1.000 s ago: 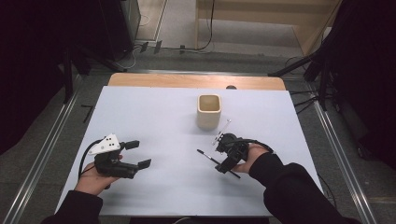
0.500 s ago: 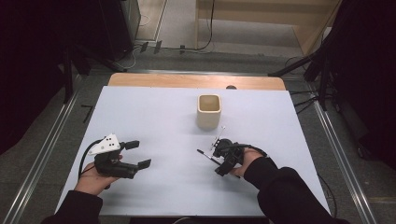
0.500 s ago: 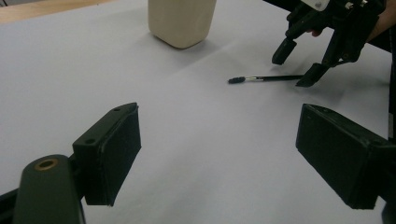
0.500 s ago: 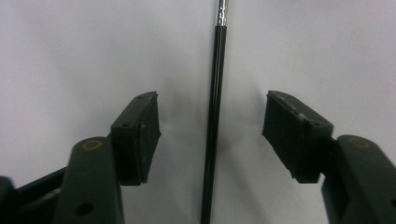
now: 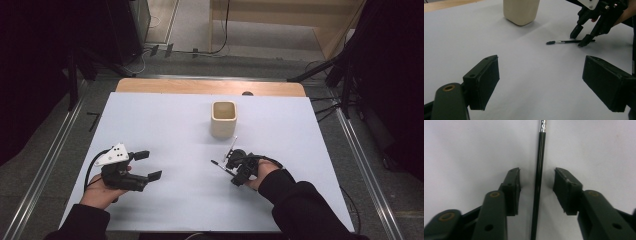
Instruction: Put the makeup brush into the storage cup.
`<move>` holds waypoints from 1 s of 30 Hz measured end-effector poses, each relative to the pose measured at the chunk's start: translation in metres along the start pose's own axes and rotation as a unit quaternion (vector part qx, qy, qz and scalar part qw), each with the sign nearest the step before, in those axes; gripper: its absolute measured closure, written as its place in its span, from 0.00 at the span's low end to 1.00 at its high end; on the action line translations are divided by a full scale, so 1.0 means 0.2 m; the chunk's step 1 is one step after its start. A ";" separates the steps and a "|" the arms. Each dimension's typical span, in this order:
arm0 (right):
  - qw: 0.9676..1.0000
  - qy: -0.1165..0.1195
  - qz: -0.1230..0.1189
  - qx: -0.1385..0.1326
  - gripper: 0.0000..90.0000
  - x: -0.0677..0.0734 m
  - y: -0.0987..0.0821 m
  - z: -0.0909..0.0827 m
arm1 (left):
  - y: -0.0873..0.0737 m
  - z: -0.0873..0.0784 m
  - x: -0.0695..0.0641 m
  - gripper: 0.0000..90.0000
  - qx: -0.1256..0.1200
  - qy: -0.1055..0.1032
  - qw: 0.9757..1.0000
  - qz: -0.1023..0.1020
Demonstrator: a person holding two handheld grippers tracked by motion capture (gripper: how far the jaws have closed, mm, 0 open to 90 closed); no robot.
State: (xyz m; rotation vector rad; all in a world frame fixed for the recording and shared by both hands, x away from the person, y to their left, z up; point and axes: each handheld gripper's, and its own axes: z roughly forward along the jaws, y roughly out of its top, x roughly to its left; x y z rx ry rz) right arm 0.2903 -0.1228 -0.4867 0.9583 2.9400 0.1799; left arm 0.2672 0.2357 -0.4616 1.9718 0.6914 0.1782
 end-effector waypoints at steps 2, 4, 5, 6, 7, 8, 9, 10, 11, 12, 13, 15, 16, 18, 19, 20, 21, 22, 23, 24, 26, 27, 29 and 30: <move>1.000 0.001 0.003 0.001 0.74 0.00 0.00 0.00 | 0.00 0.00 0.00 0.16 0.001 0.001 1.000 -0.001; 1.000 0.001 0.006 0.003 0.78 -0.01 0.00 0.00 | 0.00 0.00 0.00 0.16 0.000 0.001 1.000 -0.001; 1.000 0.001 0.011 0.004 0.80 -0.01 0.01 0.00 | 0.00 0.00 0.00 0.16 0.000 0.000 1.000 -0.001; 1.000 0.000 0.016 0.006 0.82 -0.01 0.01 0.00 | 0.00 0.00 0.00 0.16 0.000 0.000 1.000 0.000; 1.000 0.000 0.019 0.008 0.84 -0.01 0.01 0.00 | 0.00 0.00 0.00 0.16 0.000 -0.001 1.000 0.000; 1.000 0.001 0.022 0.008 0.86 -0.02 0.01 0.00 | 0.00 0.00 0.00 0.16 0.001 -0.001 1.000 0.000; 0.999 0.000 0.033 0.009 0.87 -0.02 0.01 0.00 | 0.00 0.00 0.00 0.16 0.001 -0.001 1.000 0.000; 0.999 0.001 0.034 0.010 0.89 -0.02 0.01 0.00 | 0.00 0.00 0.00 0.16 0.001 -0.002 1.000 -0.001; 0.999 0.002 0.035 0.009 0.90 -0.03 0.01 0.00 | 0.00 0.00 0.00 0.16 0.002 -0.002 1.000 -0.001; 0.999 0.001 0.037 0.009 0.91 -0.03 0.01 0.00 | 0.00 0.00 0.00 0.16 0.002 -0.001 1.000 -0.001; 0.999 0.002 0.040 0.008 0.93 -0.03 0.01 0.00 | 0.00 0.00 0.00 0.16 0.002 -0.001 1.000 -0.001; 0.999 0.005 0.044 0.009 0.95 -0.04 0.01 0.00 | 0.00 0.00 0.00 0.16 0.002 -0.002 1.000 -0.001; 0.999 0.006 0.048 0.009 0.95 -0.04 0.01 0.00 | 0.00 0.00 0.00 0.16 0.002 -0.002 1.000 -0.001; 0.999 0.011 0.051 0.009 0.95 -0.05 0.01 0.00 | 0.00 0.00 0.00 0.16 0.002 -0.002 1.000 -0.001; 0.998 0.014 0.054 0.007 0.96 -0.05 0.01 0.00 | 0.00 0.00 0.00 0.16 0.002 -0.002 1.000 -0.001; 0.998 0.015 0.053 0.007 0.96 -0.05 0.01 0.00 | 0.00 0.00 0.00 0.16 0.003 -0.002 1.000 -0.001; 0.998 0.016 0.053 0.007 0.96 -0.05 0.01 0.00 | 0.00 0.00 0.00 0.16 0.003 -0.002 1.000 -0.001; 0.999 0.017 0.051 0.008 0.96 -0.06 0.01 0.00 | 0.00 0.00 0.00 0.16 0.003 -0.003 1.000 -0.001; 0.999 0.017 0.050 0.005 0.96 -0.06 0.01 0.00 | 0.00 0.00 0.00 0.16 0.003 -0.003 1.000 -0.001; 0.999 0.018 0.051 0.006 0.96 -0.06 0.00 0.00 | 0.00 0.00 0.00 0.16 0.003 -0.004 1.000 0.000; 0.998 0.019 0.051 0.005 0.96 -0.06 0.00 0.00 | 0.00 0.00 0.00 0.16 0.004 -0.003 1.000 0.000; 0.999 0.020 0.050 0.005 0.96 -0.06 0.00 0.00 | 0.00 0.00 0.00 0.16 0.004 -0.003 1.000 -0.001; 0.998 0.025 0.057 0.004 0.96 -0.07 0.00 -0.01 | 0.00 0.00 0.00 0.16 0.003 -0.003 1.000 -0.002; 0.998 0.023 0.058 0.000 0.96 -0.07 0.00 -0.02 | 0.00 0.00 0.00 0.16 0.003 -0.003 1.000 -0.002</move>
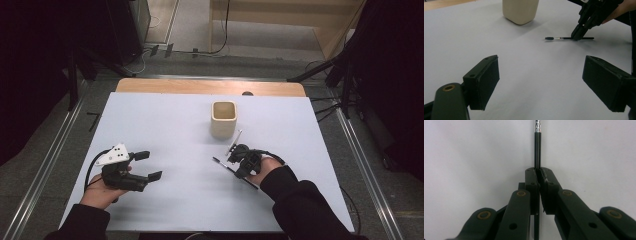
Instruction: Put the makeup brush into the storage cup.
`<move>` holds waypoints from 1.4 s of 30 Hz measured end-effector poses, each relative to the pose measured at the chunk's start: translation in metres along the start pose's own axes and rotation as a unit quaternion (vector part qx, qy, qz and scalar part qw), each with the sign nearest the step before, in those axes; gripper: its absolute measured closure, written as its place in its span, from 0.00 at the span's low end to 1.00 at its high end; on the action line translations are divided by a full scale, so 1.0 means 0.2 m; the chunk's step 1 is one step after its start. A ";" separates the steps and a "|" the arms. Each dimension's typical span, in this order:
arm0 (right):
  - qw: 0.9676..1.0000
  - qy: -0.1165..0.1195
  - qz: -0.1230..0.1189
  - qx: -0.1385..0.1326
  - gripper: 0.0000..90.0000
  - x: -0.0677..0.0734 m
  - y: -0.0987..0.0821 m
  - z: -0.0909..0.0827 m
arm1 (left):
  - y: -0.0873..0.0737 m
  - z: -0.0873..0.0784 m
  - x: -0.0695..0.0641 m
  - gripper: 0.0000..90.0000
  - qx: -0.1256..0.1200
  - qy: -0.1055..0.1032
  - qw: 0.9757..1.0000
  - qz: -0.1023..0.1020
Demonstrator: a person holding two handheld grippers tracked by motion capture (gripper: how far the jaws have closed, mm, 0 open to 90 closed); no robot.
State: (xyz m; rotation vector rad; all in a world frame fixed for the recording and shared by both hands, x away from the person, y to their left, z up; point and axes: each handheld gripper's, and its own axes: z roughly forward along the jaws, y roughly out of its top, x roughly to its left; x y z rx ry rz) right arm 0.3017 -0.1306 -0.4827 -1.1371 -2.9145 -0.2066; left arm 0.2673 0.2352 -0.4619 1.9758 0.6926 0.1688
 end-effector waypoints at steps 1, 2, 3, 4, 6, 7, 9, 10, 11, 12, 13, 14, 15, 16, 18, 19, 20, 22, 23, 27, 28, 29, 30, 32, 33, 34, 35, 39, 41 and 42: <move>1.000 0.001 0.002 -0.005 0.96 0.00 0.00 -0.01 | 0.00 0.00 0.00 0.16 0.000 0.000 1.000 0.001; 1.000 0.004 0.003 -0.007 0.96 -0.01 0.00 -0.02 | 0.00 0.00 0.00 0.16 0.001 0.000 1.000 0.001; 1.000 0.009 0.005 -0.012 0.96 -0.01 0.00 -0.03 | 0.00 0.00 0.00 0.16 0.001 0.001 1.000 0.000; 1.000 0.010 0.007 -0.014 0.96 -0.01 0.00 -0.04 | 0.00 0.00 0.00 0.16 -0.001 0.002 1.000 -0.001; 1.000 0.015 0.012 -0.022 0.96 -0.02 -0.01 -0.06 | 0.00 0.00 0.00 0.16 -0.001 0.002 1.000 -0.001; 0.999 0.019 0.018 -0.024 0.96 -0.02 -0.01 -0.07 | 0.00 0.00 0.00 0.16 -0.001 0.002 1.000 -0.001; 0.999 0.027 0.021 -0.031 0.96 -0.03 -0.02 -0.09 | 0.00 0.00 0.00 0.16 0.000 0.002 1.000 -0.001; 0.999 0.030 0.023 -0.038 0.96 -0.04 -0.02 -0.10 | 0.00 0.00 0.00 0.16 0.001 0.002 1.000 -0.001; 0.998 0.036 0.024 -0.044 0.96 -0.04 -0.02 -0.11 | 0.00 0.00 0.01 0.16 0.003 0.003 1.000 -0.001; 0.998 0.043 0.030 -0.047 0.96 -0.04 -0.03 -0.12 | 0.00 0.00 0.01 0.16 0.004 0.007 1.000 -0.004; 0.997 0.051 0.027 -0.056 0.96 -0.05 -0.03 -0.14 | 0.00 0.00 0.01 0.16 0.005 0.007 1.000 -0.006; 0.997 0.053 0.029 -0.057 0.96 -0.05 -0.04 -0.14 | 0.00 0.00 0.01 0.17 0.008 0.008 1.000 -0.009; 0.996 0.060 0.036 -0.061 0.96 -0.05 -0.04 -0.15 | 0.00 0.00 0.02 0.17 0.009 0.010 1.000 -0.013; 0.995 0.064 0.033 -0.066 0.96 -0.05 -0.04 -0.15 | 0.00 0.00 0.02 0.17 0.012 0.008 1.000 -0.016; 0.993 0.078 0.040 -0.079 0.96 -0.05 -0.05 -0.16 | 0.00 0.01 0.02 0.17 0.014 0.006 1.000 -0.017; 0.991 0.089 0.041 -0.087 0.96 -0.06 -0.06 -0.16 | 0.00 0.01 0.02 0.17 0.014 0.006 1.000 -0.017; 0.990 0.096 0.042 -0.093 0.96 -0.06 -0.06 -0.16 | 0.00 0.01 0.01 0.17 0.016 0.005 1.000 -0.017; 0.987 0.112 0.048 -0.105 0.96 -0.06 -0.07 -0.16 | 0.01 0.01 0.01 0.17 0.017 0.000 1.000 -0.020; 0.986 0.117 0.051 -0.109 0.96 -0.06 -0.08 -0.15 | 0.01 0.02 0.01 0.17 0.017 -0.003 1.000 -0.024; 0.980 0.134 0.054 -0.134 0.96 -0.07 -0.09 -0.15 | 0.02 0.02 0.01 0.16 0.017 -0.003 0.999 -0.042; 0.978 0.139 0.060 -0.141 0.96 -0.07 -0.10 -0.15 | 0.03 0.02 0.02 0.16 0.019 -0.005 0.998 -0.055; 0.977 0.144 0.059 -0.149 0.96 -0.07 -0.10 -0.14 | 0.03 0.02 0.03 0.16 0.016 -0.011 0.998 -0.068; 0.974 0.152 0.058 -0.156 0.96 -0.07 -0.11 -0.14 | 0.03 0.02 0.03 0.16 0.016 -0.016 0.997 -0.078; 0.970 0.159 0.063 -0.170 0.96 -0.08 -0.12 -0.13 | 0.04 0.03 0.03 0.17 0.020 -0.024 0.996 -0.084; 0.969 0.162 0.062 -0.176 0.96 -0.08 -0.12 -0.13 | 0.04 0.04 0.03 0.17 0.022 -0.025 0.996 -0.083; 0.967 0.164 0.065 -0.182 0.96 -0.07 -0.13 -0.13 | 0.04 0.04 0.02 0.17 0.022 -0.026 0.996 -0.082; 0.967 0.164 0.064 -0.185 0.96 -0.07 -0.13 -0.12 | 0.05 0.05 0.02 0.17 0.024 -0.027 0.996 -0.082; 0.961 0.175 0.068 -0.202 0.96 -0.08 -0.14 -0.11 | 0.06 0.06 0.02 0.18 0.027 -0.035 0.995 -0.091; 0.956 0.189 0.071 -0.214 0.96 -0.08 -0.15 -0.11 | 0.06 0.07 0.02 0.20 0.031 -0.041 0.994 -0.099; 0.953 0.195 0.073 -0.220 0.96 -0.08 -0.16 -0.11 | 0.06 0.07 0.02 0.20 0.033 -0.040 0.993 -0.104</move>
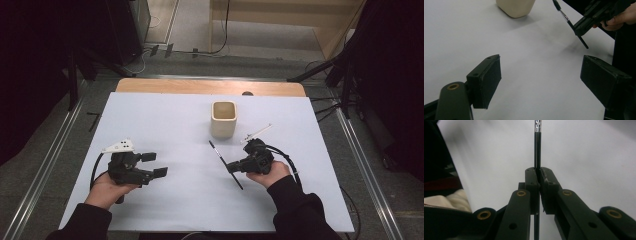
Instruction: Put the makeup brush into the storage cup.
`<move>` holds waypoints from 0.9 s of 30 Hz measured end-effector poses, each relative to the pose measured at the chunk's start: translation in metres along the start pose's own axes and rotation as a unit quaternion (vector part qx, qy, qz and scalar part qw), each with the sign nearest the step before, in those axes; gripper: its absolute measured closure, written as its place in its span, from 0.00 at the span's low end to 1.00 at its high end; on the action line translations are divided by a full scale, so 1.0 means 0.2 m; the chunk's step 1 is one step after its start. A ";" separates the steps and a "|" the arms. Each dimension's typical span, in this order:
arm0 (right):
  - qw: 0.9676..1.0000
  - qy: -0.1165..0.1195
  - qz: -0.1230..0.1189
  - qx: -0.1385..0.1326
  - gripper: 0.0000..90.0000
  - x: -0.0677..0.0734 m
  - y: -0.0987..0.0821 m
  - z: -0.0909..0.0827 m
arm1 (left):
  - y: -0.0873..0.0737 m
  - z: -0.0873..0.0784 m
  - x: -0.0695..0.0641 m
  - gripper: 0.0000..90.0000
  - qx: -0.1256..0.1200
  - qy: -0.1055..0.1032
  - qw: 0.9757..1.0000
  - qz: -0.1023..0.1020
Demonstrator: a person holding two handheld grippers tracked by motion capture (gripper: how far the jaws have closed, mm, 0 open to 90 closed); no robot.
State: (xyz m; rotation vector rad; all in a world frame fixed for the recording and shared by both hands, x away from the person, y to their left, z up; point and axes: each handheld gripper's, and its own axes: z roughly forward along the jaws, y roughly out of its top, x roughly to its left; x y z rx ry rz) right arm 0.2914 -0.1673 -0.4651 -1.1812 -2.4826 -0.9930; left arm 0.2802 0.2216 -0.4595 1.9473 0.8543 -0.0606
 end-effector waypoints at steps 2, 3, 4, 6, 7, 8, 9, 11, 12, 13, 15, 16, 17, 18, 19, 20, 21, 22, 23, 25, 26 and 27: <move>1.000 0.011 0.003 -0.013 0.96 0.00 -0.01 0.00 | 0.00 0.00 0.00 0.20 0.000 -0.001 1.000 -0.001; 1.000 0.015 0.003 -0.026 0.96 0.00 -0.01 0.00 | 0.01 0.01 0.00 0.21 -0.001 -0.002 1.000 -0.006; 1.000 0.015 0.003 -0.026 0.96 0.00 -0.01 0.00 | 0.01 0.01 0.00 0.21 -0.001 -0.002 1.000 -0.006; 0.999 0.015 0.008 -0.040 0.96 0.00 -0.02 0.00 | 0.01 0.02 -0.01 0.21 -0.003 -0.006 1.000 -0.009; 0.999 0.017 0.010 -0.047 0.96 0.00 -0.03 0.01 | 0.02 0.02 -0.01 0.23 -0.006 -0.005 1.000 -0.010; 0.999 0.017 0.010 -0.047 0.96 0.00 -0.03 0.01 | 0.02 0.02 -0.02 0.23 -0.009 -0.003 1.000 -0.008; 0.998 0.018 0.011 -0.051 0.96 0.00 -0.03 0.01 | 0.03 0.02 -0.02 0.25 -0.016 -0.002 1.000 -0.007; 0.997 0.036 0.018 -0.073 0.96 0.00 -0.04 0.03 | 0.04 0.03 -0.03 0.28 -0.026 -0.011 0.999 -0.014; 0.997 0.036 0.018 -0.073 0.96 0.00 -0.04 0.03 | 0.04 0.03 -0.03 0.28 -0.028 -0.015 0.999 -0.018; 0.995 0.049 0.028 -0.081 0.96 0.00 -0.05 0.03 | 0.04 0.04 -0.04 0.28 -0.026 -0.020 0.999 -0.021; 0.994 0.050 0.029 -0.090 0.96 0.00 -0.05 0.04 | 0.04 0.05 -0.04 0.28 -0.022 -0.017 0.999 -0.017; 0.994 0.050 0.029 -0.090 0.96 0.00 -0.05 0.04 | 0.04 0.05 -0.04 0.28 -0.019 -0.016 1.000 -0.015; 0.994 0.049 0.029 -0.093 0.96 0.00 -0.05 0.04 | 0.05 0.06 -0.05 0.28 -0.018 -0.013 1.000 -0.011; 0.993 0.051 0.028 -0.098 0.96 0.01 -0.05 0.04 | 0.05 0.07 -0.05 0.28 -0.019 -0.013 1.000 -0.011; 0.993 0.051 0.030 -0.105 0.96 0.02 -0.06 0.05 | 0.05 0.07 -0.05 0.28 -0.021 -0.012 1.000 -0.011; 0.993 0.051 0.030 -0.105 0.96 0.02 -0.06 0.05 | 0.05 0.07 -0.05 0.28 -0.023 -0.012 1.000 -0.012; 0.992 0.050 0.032 -0.110 0.96 0.02 -0.06 0.05 | 0.06 0.07 -0.06 0.28 -0.025 -0.010 1.000 -0.015; 0.992 0.049 0.033 -0.113 0.96 0.03 -0.06 0.05 | 0.06 0.08 -0.06 0.28 -0.025 -0.011 1.000 -0.016; 0.991 0.047 0.037 -0.121 0.96 0.04 -0.06 0.05 | 0.06 0.08 -0.06 0.29 -0.025 -0.010 0.999 -0.017; 0.990 0.049 0.038 -0.124 0.96 0.04 -0.06 0.06 | 0.07 0.10 -0.07 0.29 -0.025 -0.013 0.999 -0.021; 0.988 0.052 0.045 -0.135 0.96 0.04 -0.07 0.06 | 0.07 0.10 -0.07 0.29 -0.025 -0.013 0.999 -0.022; 0.988 0.053 0.047 -0.136 0.96 0.04 -0.07 0.06 | 0.08 0.11 -0.07 0.29 -0.025 -0.015 0.999 -0.022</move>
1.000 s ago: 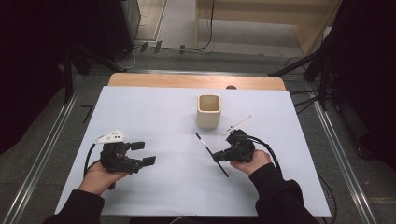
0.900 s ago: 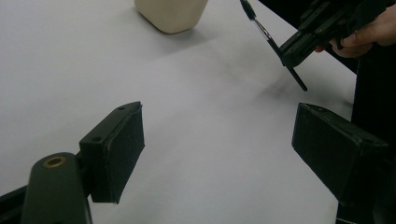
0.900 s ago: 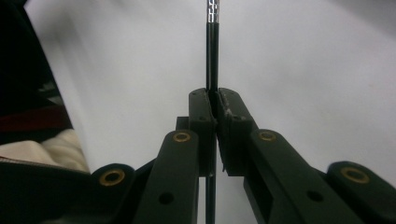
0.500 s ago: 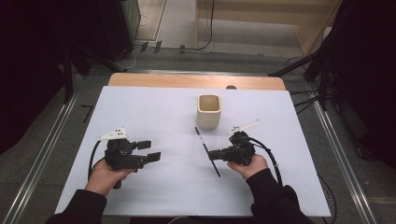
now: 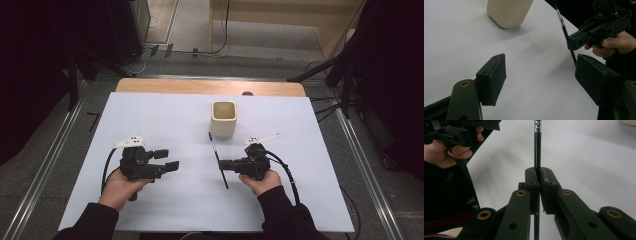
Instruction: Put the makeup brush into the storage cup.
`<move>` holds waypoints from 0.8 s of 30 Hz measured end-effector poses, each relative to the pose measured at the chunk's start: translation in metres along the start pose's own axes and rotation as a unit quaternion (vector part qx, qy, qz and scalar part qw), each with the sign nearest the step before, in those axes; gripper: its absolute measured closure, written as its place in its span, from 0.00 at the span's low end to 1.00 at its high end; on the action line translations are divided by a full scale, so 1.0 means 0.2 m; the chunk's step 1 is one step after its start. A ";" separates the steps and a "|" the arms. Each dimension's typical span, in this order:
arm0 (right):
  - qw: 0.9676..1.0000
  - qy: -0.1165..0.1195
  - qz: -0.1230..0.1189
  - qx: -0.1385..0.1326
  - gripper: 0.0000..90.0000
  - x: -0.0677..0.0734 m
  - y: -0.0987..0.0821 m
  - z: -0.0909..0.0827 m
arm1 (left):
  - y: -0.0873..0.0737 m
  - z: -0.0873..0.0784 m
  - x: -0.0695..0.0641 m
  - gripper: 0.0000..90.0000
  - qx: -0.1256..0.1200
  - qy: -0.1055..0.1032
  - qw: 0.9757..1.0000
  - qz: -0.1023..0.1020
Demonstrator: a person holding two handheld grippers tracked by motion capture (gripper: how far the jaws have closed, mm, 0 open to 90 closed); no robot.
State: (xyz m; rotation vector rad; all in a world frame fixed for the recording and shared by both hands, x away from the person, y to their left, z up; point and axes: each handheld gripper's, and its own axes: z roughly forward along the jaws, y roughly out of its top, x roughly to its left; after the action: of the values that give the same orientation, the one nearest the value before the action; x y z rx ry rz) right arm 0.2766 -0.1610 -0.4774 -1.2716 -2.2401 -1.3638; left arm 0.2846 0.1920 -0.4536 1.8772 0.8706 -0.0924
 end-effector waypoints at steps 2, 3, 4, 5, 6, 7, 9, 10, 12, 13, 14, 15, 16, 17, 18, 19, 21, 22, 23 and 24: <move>1.000 -0.004 0.003 -0.001 0.96 0.00 -0.01 0.01 | 0.00 0.02 -0.01 0.29 0.002 -0.002 1.000 -0.002; 1.000 -0.007 0.001 0.000 0.96 0.01 -0.01 0.01 | 0.01 0.02 -0.01 0.29 0.006 -0.004 1.000 -0.002; 1.000 -0.008 0.000 -0.002 0.96 0.01 -0.01 0.01 | 0.01 0.03 -0.01 0.29 0.006 -0.004 1.000 -0.003; 1.000 -0.009 -0.001 -0.003 0.96 0.01 -0.01 0.02 | 0.01 0.03 -0.01 0.29 0.007 -0.003 1.000 -0.003; 1.000 -0.009 -0.001 -0.005 0.96 0.02 -0.02 0.02 | 0.01 0.04 -0.02 0.29 0.006 0.002 1.000 -0.001; 1.000 -0.009 -0.002 -0.005 0.96 0.02 -0.02 0.02 | 0.02 0.04 -0.02 0.29 0.007 0.005 1.000 0.002; 1.000 -0.007 -0.003 -0.005 0.96 0.03 -0.02 0.03 | 0.02 0.05 -0.03 0.30 0.008 0.004 1.000 0.002; 1.000 -0.008 -0.004 -0.003 0.96 0.04 -0.02 0.03 | 0.02 0.06 -0.03 0.30 0.010 0.000 1.000 0.000; 1.000 -0.008 -0.009 -0.003 0.96 0.05 -0.02 0.04 | 0.02 0.08 -0.03 0.30 0.014 -0.002 1.000 0.000; 1.000 -0.007 -0.010 -0.004 0.96 0.05 -0.02 0.05 | 0.02 0.08 -0.04 0.29 0.015 -0.002 1.000 -0.001; 1.000 -0.008 -0.012 -0.005 0.96 0.06 -0.02 0.05 | 0.03 0.09 -0.04 0.30 0.015 -0.004 1.000 0.001; 1.000 -0.009 -0.014 -0.006 0.96 0.06 -0.02 0.05 | 0.03 0.09 -0.04 0.30 0.015 -0.004 1.000 -0.001; 1.000 -0.009 -0.014 -0.007 0.96 0.06 -0.02 0.06 | 0.03 0.09 -0.04 0.30 0.013 -0.005 1.000 -0.002; 1.000 -0.010 -0.012 -0.007 0.96 0.07 -0.02 0.06 | 0.04 0.10 -0.04 0.30 0.012 -0.004 1.000 -0.001; 1.000 -0.012 -0.013 -0.009 0.96 0.07 -0.02 0.06 | 0.04 0.11 -0.05 0.30 0.012 -0.004 1.000 0.000; 1.000 -0.016 -0.012 -0.011 0.96 0.08 -0.02 0.06 | 0.04 0.11 -0.05 0.30 0.014 -0.006 1.000 0.000; 1.000 -0.018 -0.009 -0.015 0.96 0.09 -0.02 0.06 | 0.04 0.12 -0.05 0.31 0.015 -0.008 1.000 -0.004; 1.000 -0.018 -0.008 -0.017 0.96 0.09 -0.02 0.06 | 0.05 0.13 -0.06 0.31 0.017 -0.010 1.000 -0.006; 1.000 -0.020 -0.010 -0.018 0.96 0.10 -0.02 0.06 | 0.05 0.13 -0.06 0.31 0.018 -0.011 1.000 -0.007; 1.000 -0.018 -0.009 -0.019 0.96 0.10 -0.03 0.07 | 0.05 0.14 -0.06 0.31 0.020 -0.012 1.000 -0.008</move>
State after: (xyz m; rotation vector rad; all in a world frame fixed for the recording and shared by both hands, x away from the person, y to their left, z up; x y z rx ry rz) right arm 0.2637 -0.1387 -0.4765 -1.2997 -2.2655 -1.4075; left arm 0.2902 0.1606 -0.4542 1.9032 0.8731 -0.1438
